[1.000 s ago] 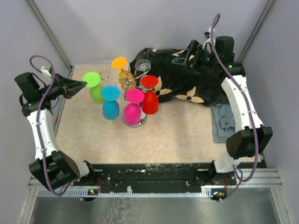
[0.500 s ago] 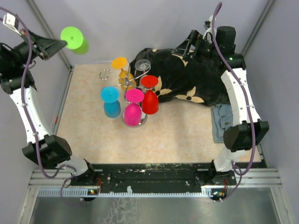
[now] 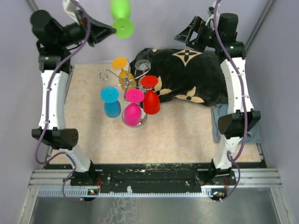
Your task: Take the wine glass off the wine glass rack
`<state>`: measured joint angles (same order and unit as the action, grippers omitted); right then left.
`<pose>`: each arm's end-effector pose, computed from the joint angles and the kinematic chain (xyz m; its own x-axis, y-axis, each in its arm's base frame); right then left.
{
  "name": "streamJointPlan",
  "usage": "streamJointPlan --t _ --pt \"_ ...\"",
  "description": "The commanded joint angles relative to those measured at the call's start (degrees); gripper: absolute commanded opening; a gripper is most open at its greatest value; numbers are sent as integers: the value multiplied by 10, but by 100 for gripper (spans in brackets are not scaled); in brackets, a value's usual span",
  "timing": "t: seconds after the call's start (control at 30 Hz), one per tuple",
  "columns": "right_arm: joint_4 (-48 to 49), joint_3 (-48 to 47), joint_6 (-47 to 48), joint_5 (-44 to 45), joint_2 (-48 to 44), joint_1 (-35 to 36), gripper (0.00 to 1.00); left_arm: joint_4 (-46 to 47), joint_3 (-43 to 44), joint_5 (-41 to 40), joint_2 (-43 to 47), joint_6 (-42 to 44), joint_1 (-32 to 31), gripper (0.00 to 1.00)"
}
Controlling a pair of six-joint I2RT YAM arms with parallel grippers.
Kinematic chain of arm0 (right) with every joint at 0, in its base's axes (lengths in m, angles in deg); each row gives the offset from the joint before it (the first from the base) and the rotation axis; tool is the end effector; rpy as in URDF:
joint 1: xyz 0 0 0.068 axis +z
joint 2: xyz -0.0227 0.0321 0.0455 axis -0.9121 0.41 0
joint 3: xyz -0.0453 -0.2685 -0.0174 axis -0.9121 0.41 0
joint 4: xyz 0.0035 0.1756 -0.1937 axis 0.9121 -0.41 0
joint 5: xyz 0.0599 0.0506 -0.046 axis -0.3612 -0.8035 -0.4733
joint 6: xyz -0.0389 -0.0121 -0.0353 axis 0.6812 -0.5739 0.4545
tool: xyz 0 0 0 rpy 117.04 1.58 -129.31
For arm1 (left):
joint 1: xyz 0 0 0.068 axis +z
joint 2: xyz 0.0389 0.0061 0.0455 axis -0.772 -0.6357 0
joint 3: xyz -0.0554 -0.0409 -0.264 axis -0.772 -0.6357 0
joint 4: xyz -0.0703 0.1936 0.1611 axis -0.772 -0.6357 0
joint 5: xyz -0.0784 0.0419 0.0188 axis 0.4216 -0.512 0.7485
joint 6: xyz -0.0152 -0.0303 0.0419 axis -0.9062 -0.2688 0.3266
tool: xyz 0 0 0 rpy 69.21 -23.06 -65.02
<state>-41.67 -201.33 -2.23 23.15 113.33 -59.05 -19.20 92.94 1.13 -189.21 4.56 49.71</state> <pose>0.4014 0.0685 0.4897 -0.5751 0.3715 -0.7289 -0.4102 0.6400 0.6498 0.3304 -0.0360 0.5844 0.0353 -0.1886 -0.9814 0.9046 0.4234 -0.0488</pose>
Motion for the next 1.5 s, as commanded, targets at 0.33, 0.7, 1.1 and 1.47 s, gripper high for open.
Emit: streamJointPlan --t 0.33,0.7,1.1,1.47 --pt "-2 43 62 -60 -108 -132 98 -254 -219 -146 146 670 -309 0" --pt "46 188 60 -216 -252 -131 91 -330 -335 -135 202 818 -421 0" --pt "-43 311 111 -262 -366 -103 86 -402 -360 -120 203 968 -453 0" --pt "-192 338 176 -220 -404 -51 82 -407 -421 -122 217 1085 -470 0"
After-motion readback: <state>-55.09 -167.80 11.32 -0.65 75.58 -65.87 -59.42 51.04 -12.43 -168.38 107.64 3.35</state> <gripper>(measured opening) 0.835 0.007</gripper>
